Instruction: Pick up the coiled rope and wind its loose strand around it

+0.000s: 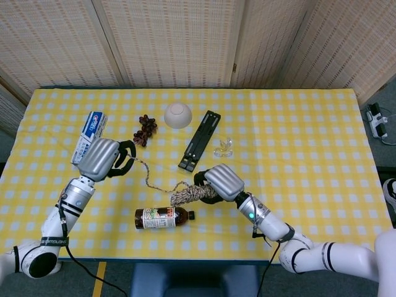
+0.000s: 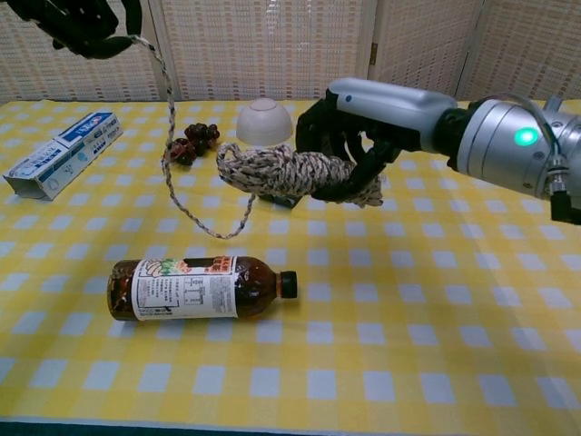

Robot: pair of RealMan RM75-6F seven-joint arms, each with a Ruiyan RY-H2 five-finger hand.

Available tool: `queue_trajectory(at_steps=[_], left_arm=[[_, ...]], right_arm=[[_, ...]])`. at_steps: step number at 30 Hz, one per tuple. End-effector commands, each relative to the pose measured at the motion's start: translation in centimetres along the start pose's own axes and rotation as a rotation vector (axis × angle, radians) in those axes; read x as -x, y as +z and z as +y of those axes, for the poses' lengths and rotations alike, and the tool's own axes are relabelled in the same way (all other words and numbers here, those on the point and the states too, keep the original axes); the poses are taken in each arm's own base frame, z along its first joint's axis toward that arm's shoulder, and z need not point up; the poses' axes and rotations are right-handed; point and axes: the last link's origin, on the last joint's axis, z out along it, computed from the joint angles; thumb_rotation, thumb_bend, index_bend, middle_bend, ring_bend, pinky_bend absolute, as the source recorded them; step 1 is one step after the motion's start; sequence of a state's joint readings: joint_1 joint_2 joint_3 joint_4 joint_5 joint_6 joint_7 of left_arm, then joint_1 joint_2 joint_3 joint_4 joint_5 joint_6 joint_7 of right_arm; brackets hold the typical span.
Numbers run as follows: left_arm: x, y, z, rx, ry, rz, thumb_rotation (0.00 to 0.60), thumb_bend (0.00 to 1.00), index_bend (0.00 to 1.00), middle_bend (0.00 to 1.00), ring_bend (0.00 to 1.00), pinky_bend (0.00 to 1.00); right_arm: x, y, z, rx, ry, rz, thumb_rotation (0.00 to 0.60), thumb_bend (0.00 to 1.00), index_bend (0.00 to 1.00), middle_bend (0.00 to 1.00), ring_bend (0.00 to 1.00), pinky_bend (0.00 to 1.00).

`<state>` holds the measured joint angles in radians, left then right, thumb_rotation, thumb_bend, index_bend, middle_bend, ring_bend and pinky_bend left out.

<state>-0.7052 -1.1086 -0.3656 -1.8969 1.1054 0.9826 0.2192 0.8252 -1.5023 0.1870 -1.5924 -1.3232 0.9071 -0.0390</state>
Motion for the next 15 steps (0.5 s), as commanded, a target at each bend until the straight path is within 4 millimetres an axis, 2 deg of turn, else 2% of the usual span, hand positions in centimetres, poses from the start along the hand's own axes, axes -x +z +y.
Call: queue_trajectory(at_steps=[1, 8, 15], left_arm=[[-0.3, 0.4, 1.8, 0.041, 0.002, -0.002, 0.6, 0.57, 0.67, 0.9, 0.82, 0.76], [0.0, 0.3, 4.9, 0.116, -0.075, -0.035, 0.6, 0.57, 0.67, 0.9, 0.82, 0.76], [0.5, -0.6, 6.1, 0.157, -0.155, -0.077, 0.6, 0.57, 0.67, 0.9, 0.82, 0.76]], right_arm=[[0.8, 1.1, -1.8, -0.007, 0.047, -0.022, 0.6, 0.68, 0.89, 0.72, 0.77, 0.65], [1.7, 2.9, -3.5, 0.033, 0.125, -0.017, 0.6, 0.71, 0.91, 0.73, 0.78, 0.66], [2.2, 4.8, -5.0, 0.082, 0.274, 0.043, 0.6, 0.71, 0.91, 0.74, 0.78, 0.67]])
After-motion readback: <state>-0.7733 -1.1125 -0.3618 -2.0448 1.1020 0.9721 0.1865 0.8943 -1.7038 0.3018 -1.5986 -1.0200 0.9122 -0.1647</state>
